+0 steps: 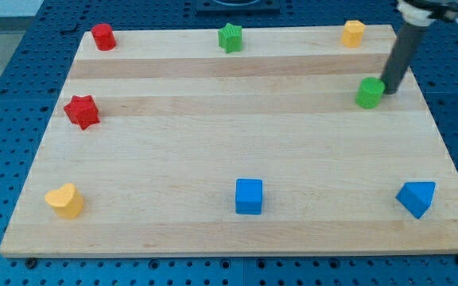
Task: Slide the green circle up a bit
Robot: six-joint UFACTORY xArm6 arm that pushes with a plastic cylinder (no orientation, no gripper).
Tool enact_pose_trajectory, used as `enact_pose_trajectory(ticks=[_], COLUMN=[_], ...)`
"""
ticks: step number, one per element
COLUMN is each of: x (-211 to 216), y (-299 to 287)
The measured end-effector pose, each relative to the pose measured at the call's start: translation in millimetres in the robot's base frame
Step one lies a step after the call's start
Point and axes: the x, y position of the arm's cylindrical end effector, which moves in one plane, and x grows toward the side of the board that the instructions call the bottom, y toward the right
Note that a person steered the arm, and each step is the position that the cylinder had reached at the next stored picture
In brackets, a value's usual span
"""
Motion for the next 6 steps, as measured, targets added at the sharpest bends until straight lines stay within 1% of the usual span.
enact_pose_trajectory(ticks=[1,2,3,4,5,6], x=[20,25,32,47,81,98], y=[-57,-112,-109,-75,-69,-114])
